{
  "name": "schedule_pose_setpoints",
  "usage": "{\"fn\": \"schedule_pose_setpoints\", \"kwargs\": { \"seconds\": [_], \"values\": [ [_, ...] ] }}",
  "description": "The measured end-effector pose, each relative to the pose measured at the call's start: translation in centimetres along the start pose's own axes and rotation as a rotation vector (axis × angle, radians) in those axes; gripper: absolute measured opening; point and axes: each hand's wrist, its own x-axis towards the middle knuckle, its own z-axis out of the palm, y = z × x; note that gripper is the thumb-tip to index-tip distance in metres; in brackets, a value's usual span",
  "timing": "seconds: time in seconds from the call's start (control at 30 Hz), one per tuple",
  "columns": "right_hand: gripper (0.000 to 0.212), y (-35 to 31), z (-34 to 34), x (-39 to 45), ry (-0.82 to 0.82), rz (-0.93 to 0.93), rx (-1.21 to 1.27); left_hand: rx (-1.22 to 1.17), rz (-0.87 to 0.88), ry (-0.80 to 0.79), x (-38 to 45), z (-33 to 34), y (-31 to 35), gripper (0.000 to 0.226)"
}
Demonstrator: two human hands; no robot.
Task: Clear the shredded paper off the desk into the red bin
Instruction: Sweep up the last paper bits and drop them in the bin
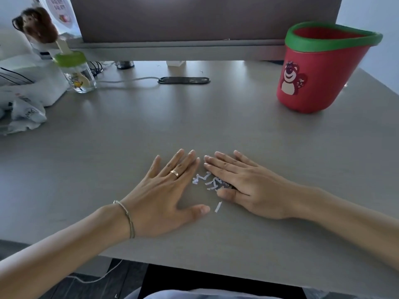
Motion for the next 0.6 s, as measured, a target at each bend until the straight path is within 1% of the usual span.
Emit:
{"fn": "schedule_pose_setpoints", "kwargs": {
  "seconds": [0.07,0.13,0.2,0.27,0.33,0.37,0.43,0.53,0.6],
  "values": [
    [0.063,0.5,-0.5,-1.0,0.024,-0.022,0.094,-0.011,0.005,0.001,0.3,0.3,0.5,0.100],
    [0.063,1.1,-0.8,-2.4,0.063,0.003,0.123,-0.025,0.036,0.012,0.9,0.4,0.8,0.096],
    [0.067,1.3,-1.0,-4.0,0.050,0.069,0.092,-0.040,0.114,0.027,1.5,0.5,1.1,0.088],
    [0.073,0.9,-0.7,-5.0,0.002,0.139,0.019,-0.071,0.209,0.054,1.8,0.7,1.2,0.077],
    [0.079,0.3,-0.2,-5.2,-0.039,0.185,-0.079,-0.161,0.266,0.091,1.7,0.7,1.0,0.069],
    [0.081,0.0,0.1,-5.0,-0.044,0.201,-0.112,-0.205,0.273,0.107,1.6,0.7,0.9,0.069],
    [0.084,-0.2,0.4,-3.9,-0.019,0.224,-0.121,-0.217,0.241,0.124,1.2,0.7,0.6,0.078],
    [0.086,-0.2,0.5,-1.5,0.023,0.213,-0.109,-0.116,0.132,0.081,0.7,0.6,0.7,0.098],
    [0.087,-0.2,0.6,-0.3,0.022,0.171,-0.114,-0.070,0.090,0.054,0.7,0.6,0.9,0.105]
  ]
}}
